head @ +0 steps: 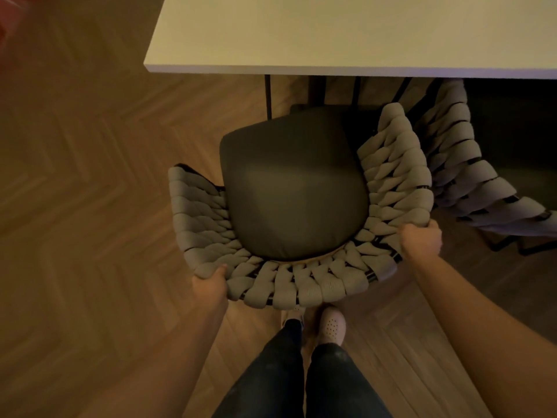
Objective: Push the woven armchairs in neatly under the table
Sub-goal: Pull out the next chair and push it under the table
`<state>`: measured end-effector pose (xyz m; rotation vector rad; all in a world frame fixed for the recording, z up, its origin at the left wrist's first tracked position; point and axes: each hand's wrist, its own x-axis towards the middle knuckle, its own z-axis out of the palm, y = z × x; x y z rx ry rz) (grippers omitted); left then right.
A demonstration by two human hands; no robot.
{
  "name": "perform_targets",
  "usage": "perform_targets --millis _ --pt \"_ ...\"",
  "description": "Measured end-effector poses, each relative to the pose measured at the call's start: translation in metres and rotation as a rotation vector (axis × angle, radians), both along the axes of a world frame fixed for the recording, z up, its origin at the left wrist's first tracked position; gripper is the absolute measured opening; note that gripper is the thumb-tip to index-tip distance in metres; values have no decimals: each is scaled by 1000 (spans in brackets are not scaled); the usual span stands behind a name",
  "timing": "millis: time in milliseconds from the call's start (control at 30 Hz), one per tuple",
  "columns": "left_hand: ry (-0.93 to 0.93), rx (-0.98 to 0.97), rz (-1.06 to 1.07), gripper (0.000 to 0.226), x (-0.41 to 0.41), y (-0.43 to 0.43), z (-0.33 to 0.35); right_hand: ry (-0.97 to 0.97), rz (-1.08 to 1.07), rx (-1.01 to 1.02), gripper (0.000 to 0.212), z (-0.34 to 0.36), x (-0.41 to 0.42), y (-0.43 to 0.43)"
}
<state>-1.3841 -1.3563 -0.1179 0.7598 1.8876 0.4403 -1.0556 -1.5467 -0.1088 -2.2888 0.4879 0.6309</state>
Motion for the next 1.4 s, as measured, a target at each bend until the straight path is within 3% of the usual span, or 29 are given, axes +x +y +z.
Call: perform_targets --millis 400,767,1033,1233,1400 --pt "65 102 -220 60 68 88 -6 74 -99 16 51 -10 26 18" --pt "153 105 -525 70 143 180 -10 135 -63 64 70 -17 78 46" --pt "290 83 -640 65 161 198 -19 71 -59 -61 48 -24 91 68" --pt "360 76 -664 69 163 198 -19 54 -35 -125 52 -29 95 66" --pt "250 46 -675 80 159 195 -7 36 -55 -106 51 -22 92 68"
